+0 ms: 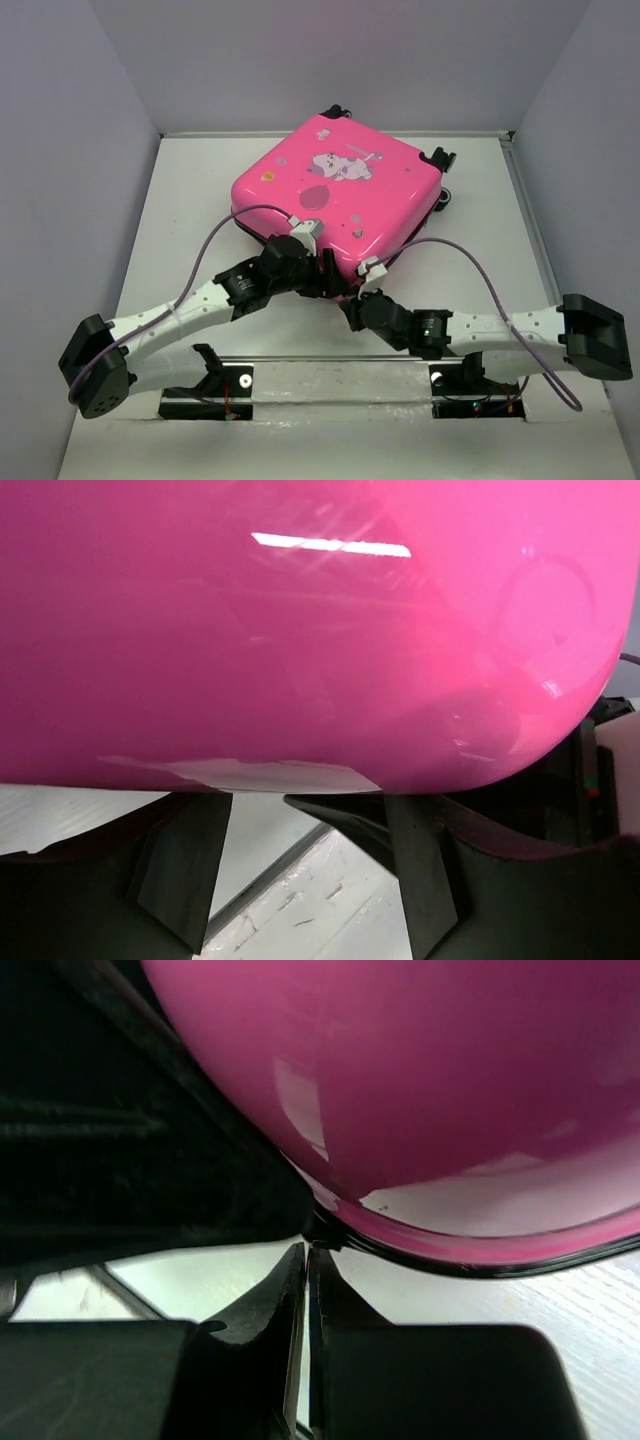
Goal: Pack the luggage
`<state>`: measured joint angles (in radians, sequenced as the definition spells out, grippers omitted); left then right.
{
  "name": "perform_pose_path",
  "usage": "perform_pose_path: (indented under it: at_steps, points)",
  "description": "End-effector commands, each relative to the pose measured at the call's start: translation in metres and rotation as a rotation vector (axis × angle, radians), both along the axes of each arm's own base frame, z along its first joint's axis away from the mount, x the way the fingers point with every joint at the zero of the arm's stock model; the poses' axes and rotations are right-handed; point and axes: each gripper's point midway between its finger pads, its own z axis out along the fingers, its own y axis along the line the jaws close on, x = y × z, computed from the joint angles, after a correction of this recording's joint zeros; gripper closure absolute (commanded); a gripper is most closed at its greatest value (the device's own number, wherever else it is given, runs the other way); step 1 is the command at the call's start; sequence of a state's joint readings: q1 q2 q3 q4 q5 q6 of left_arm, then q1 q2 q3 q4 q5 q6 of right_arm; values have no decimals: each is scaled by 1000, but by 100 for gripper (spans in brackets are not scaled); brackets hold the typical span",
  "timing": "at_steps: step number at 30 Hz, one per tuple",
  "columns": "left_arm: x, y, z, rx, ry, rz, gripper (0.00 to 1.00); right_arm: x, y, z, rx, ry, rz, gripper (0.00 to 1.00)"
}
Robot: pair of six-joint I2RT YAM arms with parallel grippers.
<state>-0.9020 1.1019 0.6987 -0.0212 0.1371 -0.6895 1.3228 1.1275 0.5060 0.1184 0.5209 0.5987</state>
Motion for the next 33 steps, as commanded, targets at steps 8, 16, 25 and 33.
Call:
perform_pose_path:
  at_steps: [8, 16, 25, 33]
  points:
    - [79, 13, 137, -275, -315, 286, 21, 4, 77, 73, 550, -28, -140, 93]
    - [107, 56, 254, -361, -482, 348, 8, -12, 56, 44, 470, 56, -94, 79]
    - [200, 129, 271, -231, -513, 512, 7, -7, -42, -9, 112, 167, -308, 33]
    - [286, 207, 212, -95, -405, 702, 8, 66, -135, -14, 88, 207, -628, 93]
